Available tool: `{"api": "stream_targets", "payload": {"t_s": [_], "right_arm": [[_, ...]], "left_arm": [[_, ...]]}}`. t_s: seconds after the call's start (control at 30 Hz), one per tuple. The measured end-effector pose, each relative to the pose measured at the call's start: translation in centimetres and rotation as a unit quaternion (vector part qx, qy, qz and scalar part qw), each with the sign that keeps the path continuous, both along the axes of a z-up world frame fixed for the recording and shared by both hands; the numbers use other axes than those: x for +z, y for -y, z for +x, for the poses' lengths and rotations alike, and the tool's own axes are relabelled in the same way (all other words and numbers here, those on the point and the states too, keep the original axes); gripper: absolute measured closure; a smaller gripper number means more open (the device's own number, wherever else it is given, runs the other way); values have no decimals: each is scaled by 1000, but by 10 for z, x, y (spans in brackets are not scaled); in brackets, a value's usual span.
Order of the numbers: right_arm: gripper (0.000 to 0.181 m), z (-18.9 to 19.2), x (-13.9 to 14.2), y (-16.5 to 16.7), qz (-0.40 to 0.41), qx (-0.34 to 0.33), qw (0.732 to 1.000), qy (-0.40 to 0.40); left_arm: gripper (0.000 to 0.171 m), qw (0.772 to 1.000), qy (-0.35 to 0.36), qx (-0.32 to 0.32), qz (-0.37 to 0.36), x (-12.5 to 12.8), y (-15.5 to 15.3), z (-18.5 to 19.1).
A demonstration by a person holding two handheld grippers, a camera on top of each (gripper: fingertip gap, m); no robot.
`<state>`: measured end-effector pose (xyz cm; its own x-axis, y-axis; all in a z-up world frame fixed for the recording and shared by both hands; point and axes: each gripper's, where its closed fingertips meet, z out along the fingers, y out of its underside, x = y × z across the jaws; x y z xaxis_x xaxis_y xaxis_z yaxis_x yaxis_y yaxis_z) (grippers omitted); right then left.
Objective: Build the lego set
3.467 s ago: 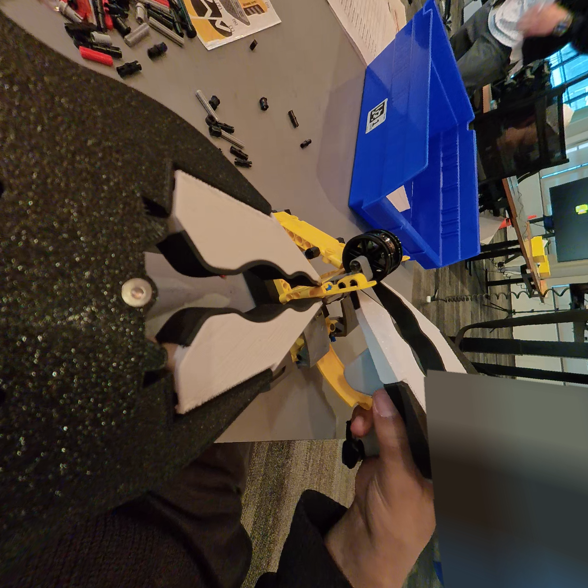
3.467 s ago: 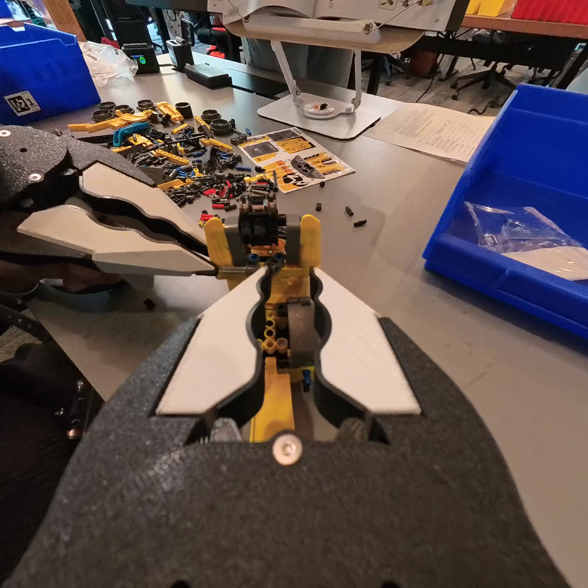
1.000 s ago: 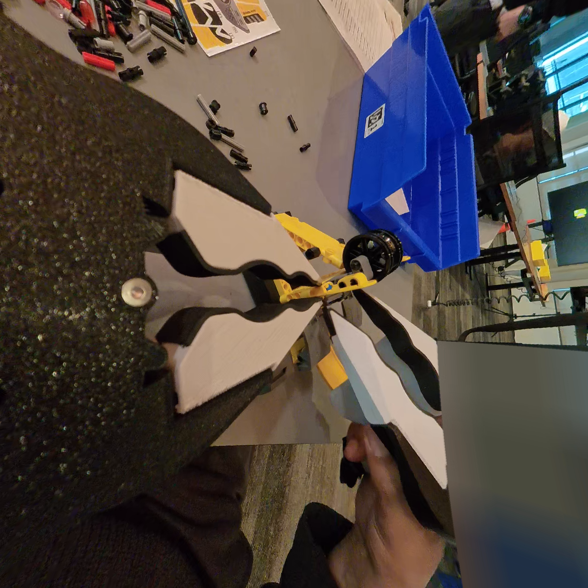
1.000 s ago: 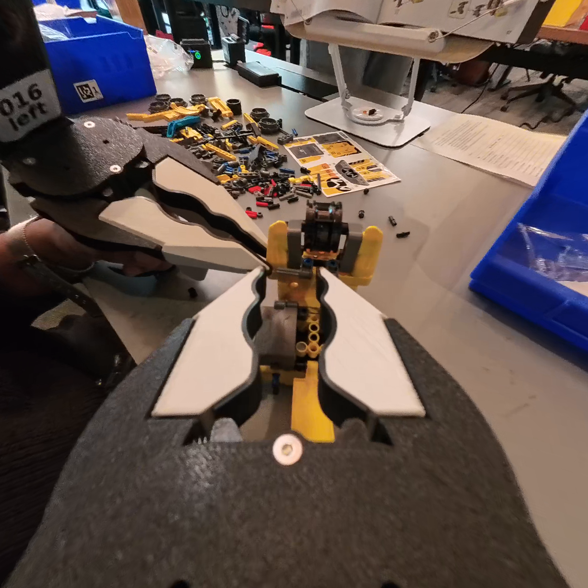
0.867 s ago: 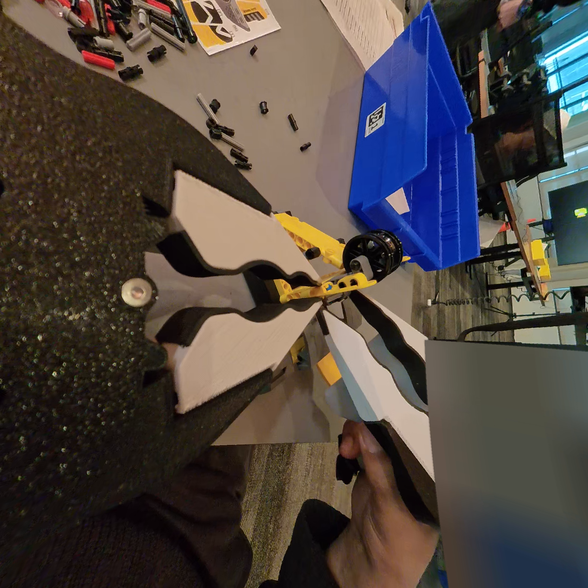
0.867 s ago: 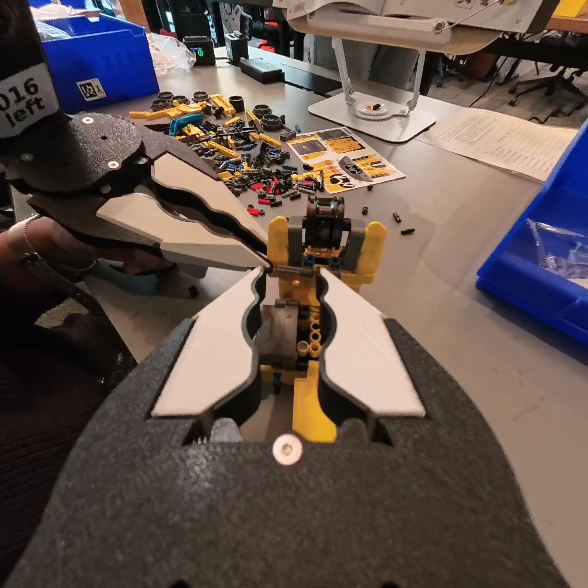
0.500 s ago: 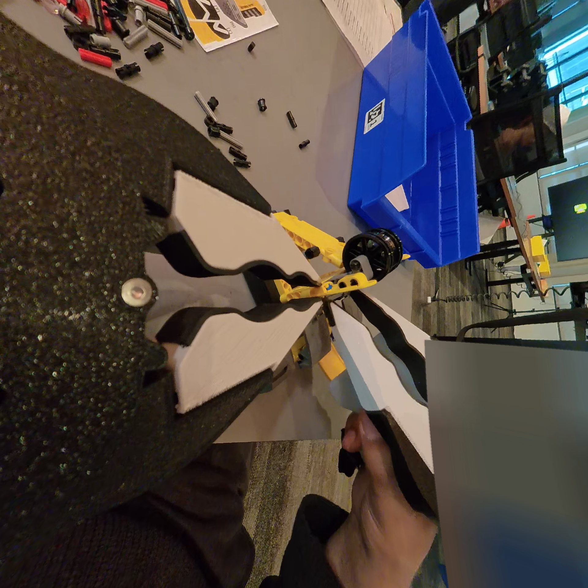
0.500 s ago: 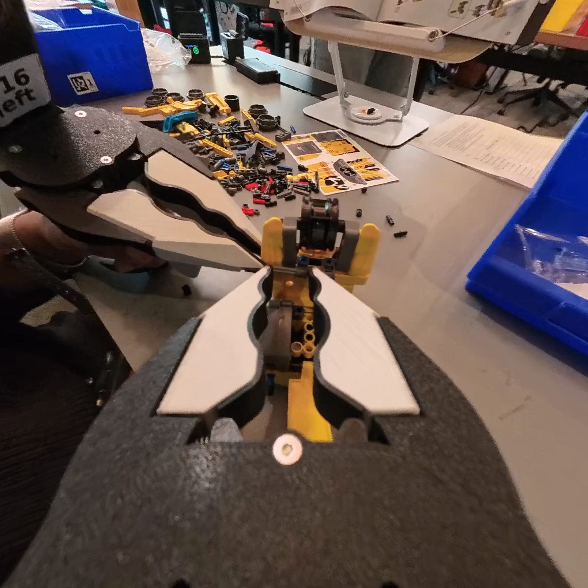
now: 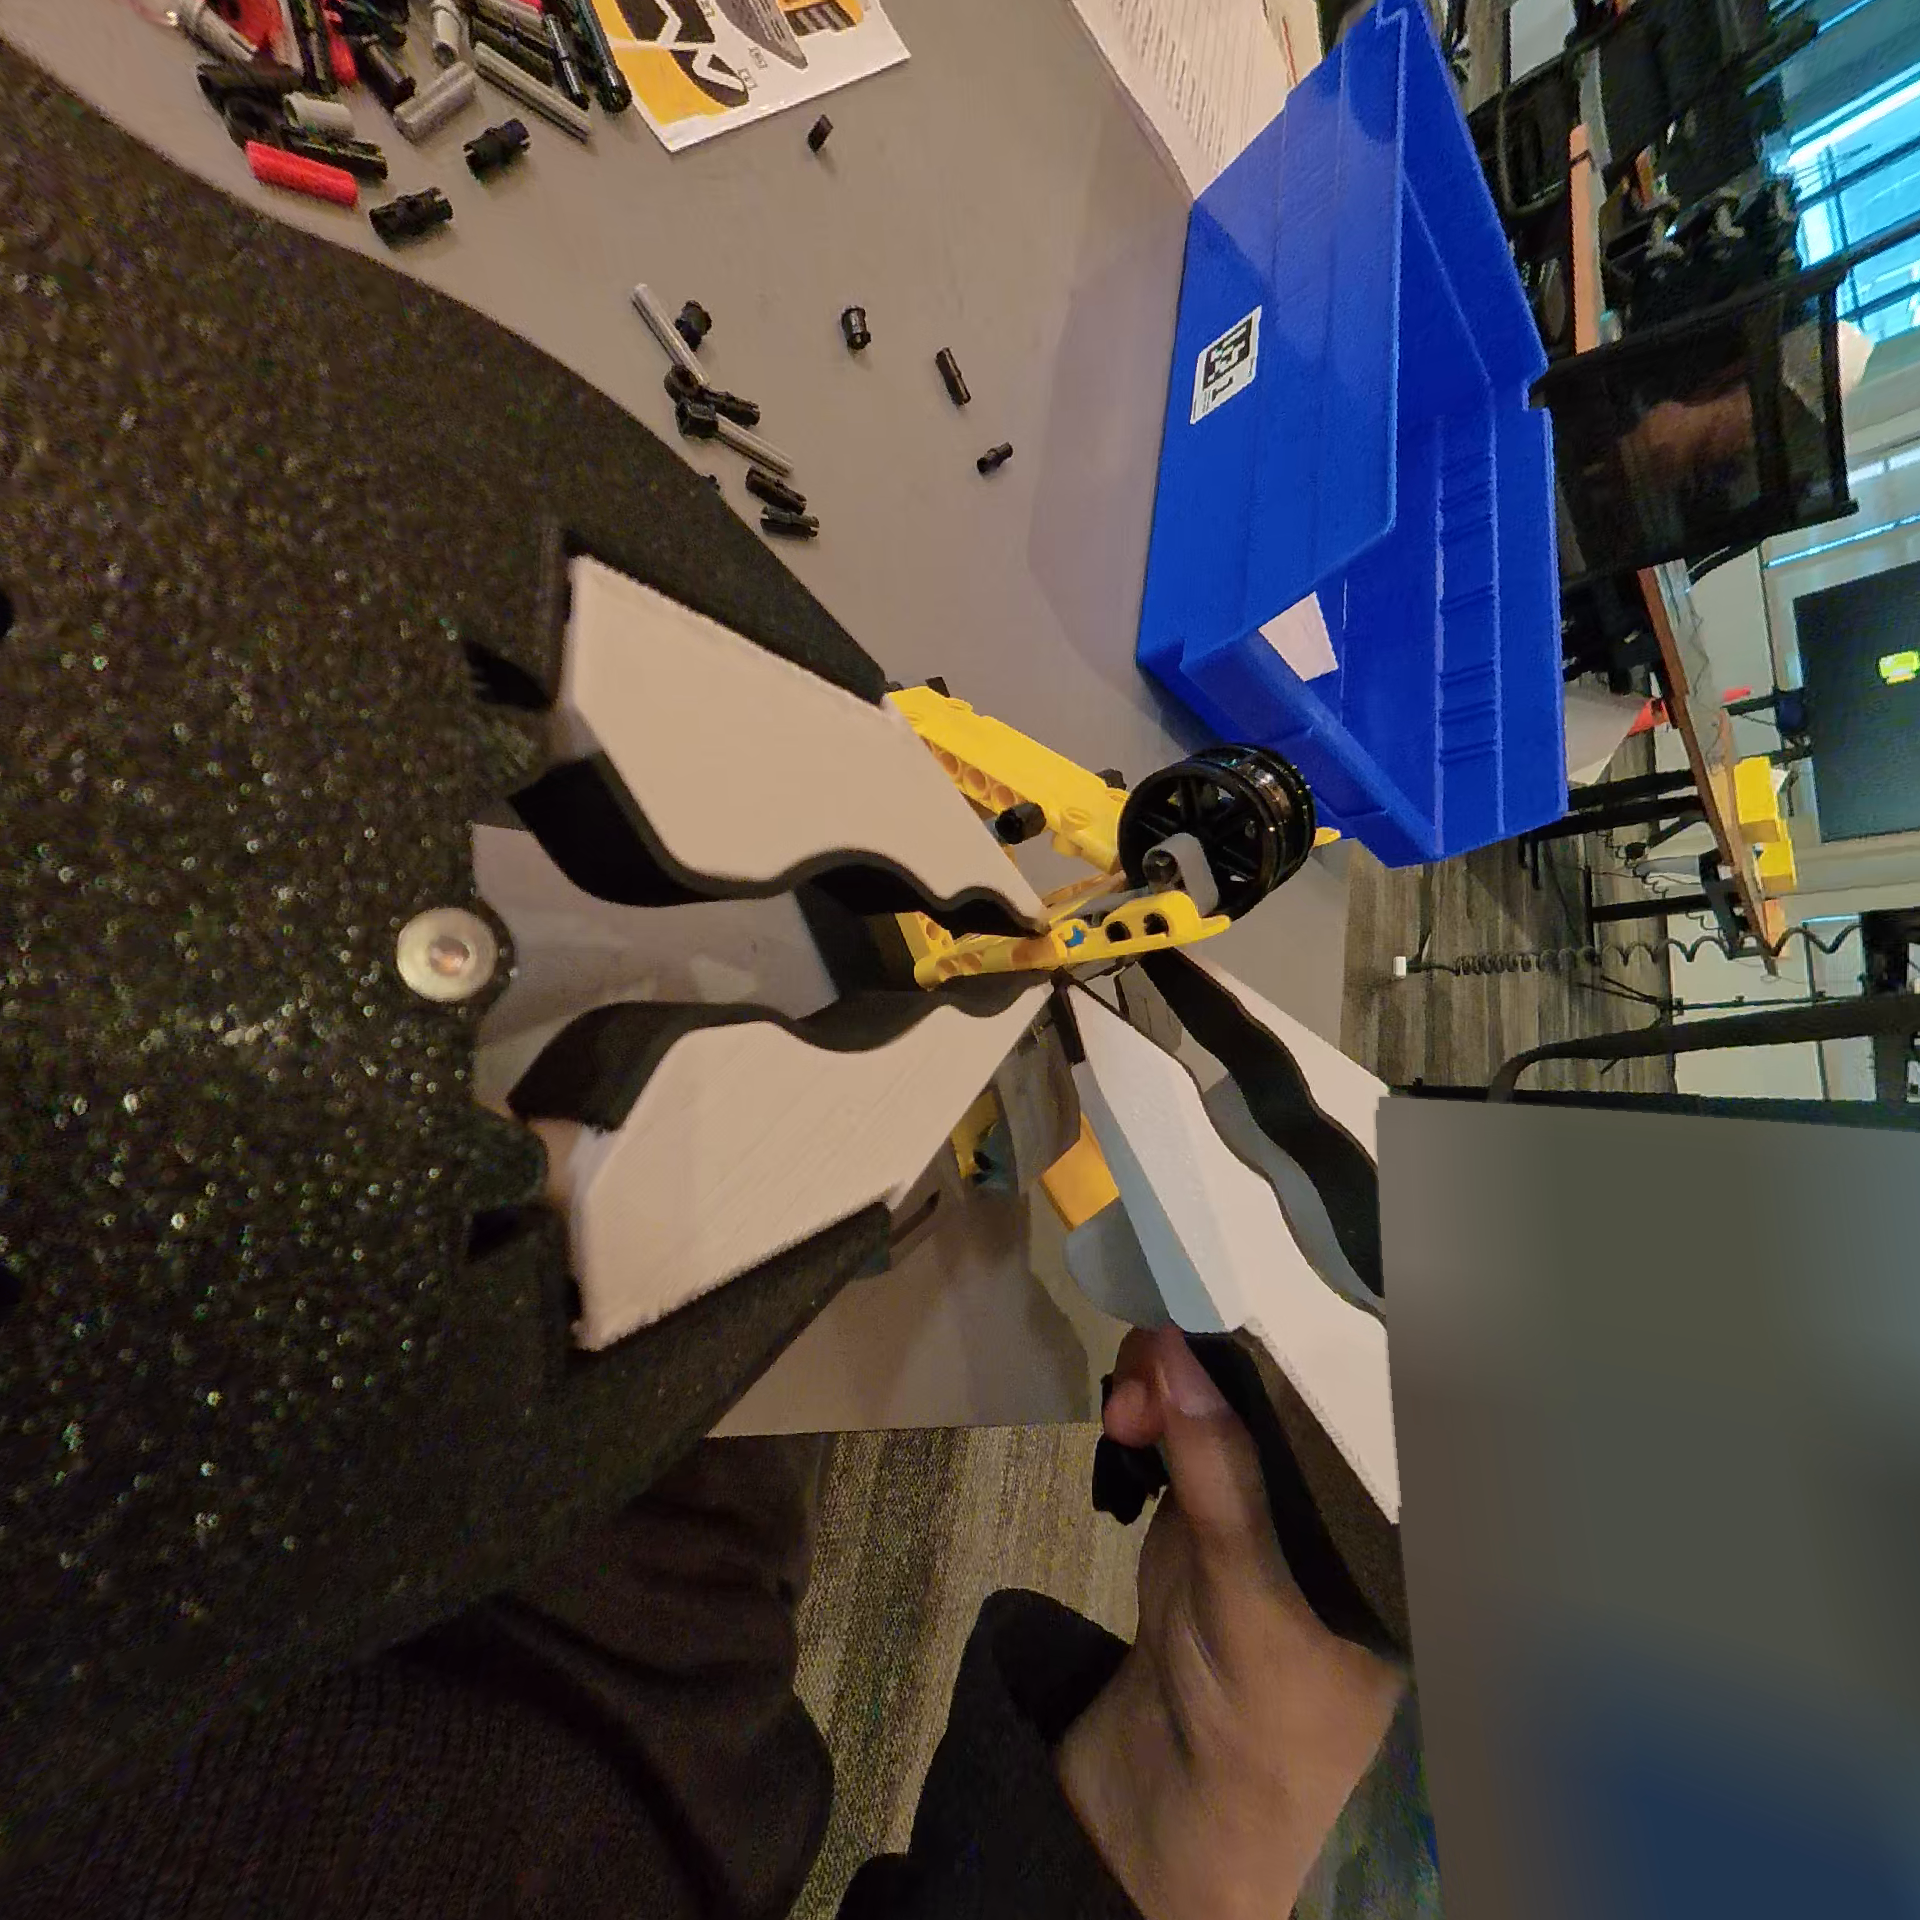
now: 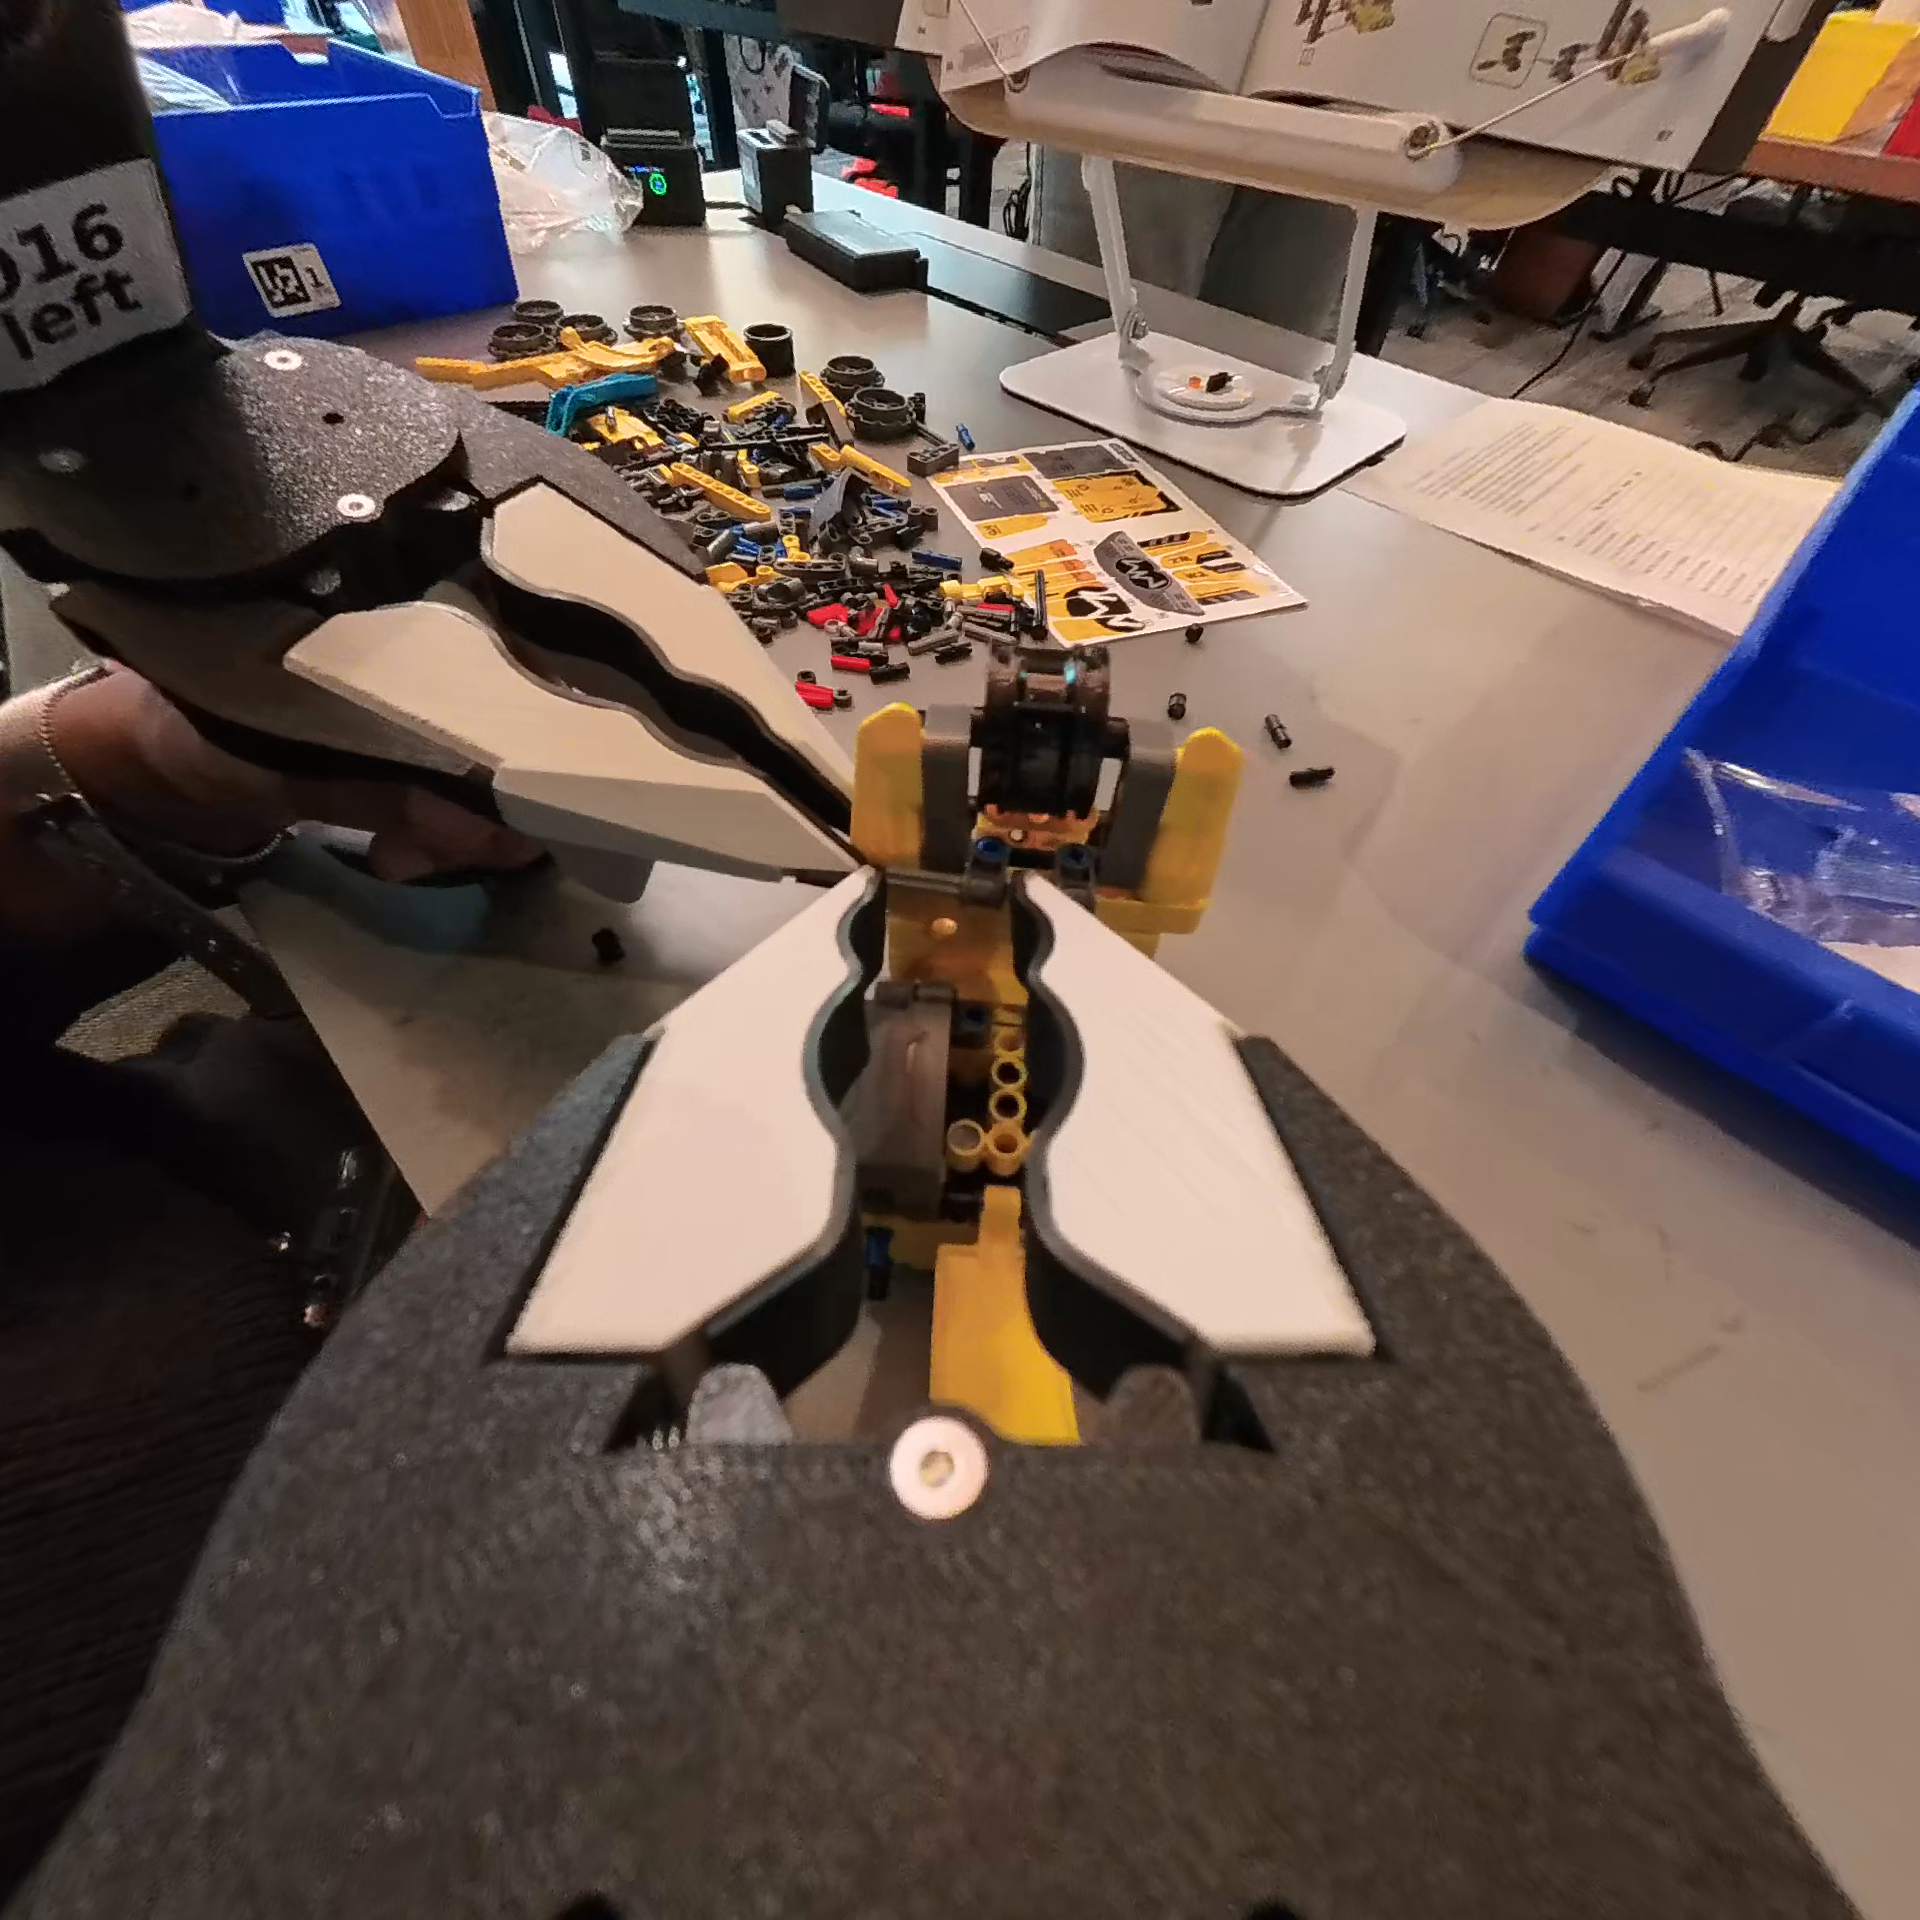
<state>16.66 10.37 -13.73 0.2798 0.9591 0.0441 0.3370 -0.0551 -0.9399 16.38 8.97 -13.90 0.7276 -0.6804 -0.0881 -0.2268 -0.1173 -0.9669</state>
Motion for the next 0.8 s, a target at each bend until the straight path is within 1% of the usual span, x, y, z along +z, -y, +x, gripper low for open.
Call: {"api": "stream_targets", "payload": {"t_s": [0.4, 0.47, 0.53, 0.57, 0.67, 0.8], "right_arm": [[158, 2, 0, 0, 4, -12, 1000, -3], [168, 6, -2, -4, 19, -27, 999, 3], [164, 10, -4, -5, 32, -32, 999, 5], [161, 11, -4, -3, 29, -28, 999, -1], [160, 14, 4, 0, 12, -11, 999, -42], [160, 20, 10, -4, 22, -5, 997, -77]], "left_arm": [[166, 1000, 7, -6, -7, 0, 0, 0], [166, 1000, 8, -5, -6, 0, 0, 0], [166, 1000, 9, -6, -6, 1, 0, -1], [166, 1000, 9, -7, -7, 1, 0, 0], [166, 1000, 13, -9, -10, 1, 0, -1], [167, 1000, 21, -12, -13, 1, 0, -1]]}}
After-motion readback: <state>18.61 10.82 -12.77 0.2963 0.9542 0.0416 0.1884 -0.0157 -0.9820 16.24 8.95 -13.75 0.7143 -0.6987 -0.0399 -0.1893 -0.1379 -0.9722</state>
